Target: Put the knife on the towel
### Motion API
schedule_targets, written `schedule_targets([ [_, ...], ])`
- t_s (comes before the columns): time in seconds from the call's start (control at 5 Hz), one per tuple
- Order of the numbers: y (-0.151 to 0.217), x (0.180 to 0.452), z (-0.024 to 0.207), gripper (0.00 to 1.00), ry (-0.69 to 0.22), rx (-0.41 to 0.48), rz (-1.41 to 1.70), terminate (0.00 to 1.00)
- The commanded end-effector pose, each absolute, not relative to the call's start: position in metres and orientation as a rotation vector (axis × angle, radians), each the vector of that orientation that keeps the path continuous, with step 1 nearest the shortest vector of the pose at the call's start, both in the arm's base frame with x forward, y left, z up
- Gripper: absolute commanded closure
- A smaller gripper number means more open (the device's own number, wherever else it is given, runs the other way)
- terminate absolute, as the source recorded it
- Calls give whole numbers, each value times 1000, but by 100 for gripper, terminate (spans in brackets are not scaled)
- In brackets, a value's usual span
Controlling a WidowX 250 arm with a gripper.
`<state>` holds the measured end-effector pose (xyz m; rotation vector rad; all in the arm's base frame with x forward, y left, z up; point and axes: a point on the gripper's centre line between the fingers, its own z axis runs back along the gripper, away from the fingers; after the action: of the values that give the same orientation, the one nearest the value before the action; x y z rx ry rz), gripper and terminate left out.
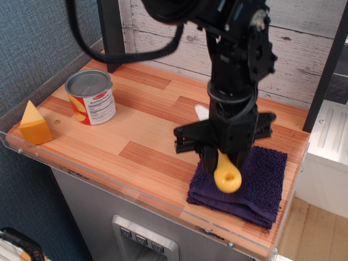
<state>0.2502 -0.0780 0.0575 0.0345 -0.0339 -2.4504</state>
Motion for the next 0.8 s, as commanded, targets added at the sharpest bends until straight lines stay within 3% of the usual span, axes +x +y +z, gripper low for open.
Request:
schedule_targets([
  [0.0, -77, 259, 49, 100, -23, 46, -2498, 0],
  [0.2, -79, 261, 42, 100, -1, 48, -2524, 0],
  [0.4, -75, 260, 47, 0, 64, 54, -2490, 0],
  [0.6, -70, 258, 56, 0, 8, 37, -2445, 0],
])
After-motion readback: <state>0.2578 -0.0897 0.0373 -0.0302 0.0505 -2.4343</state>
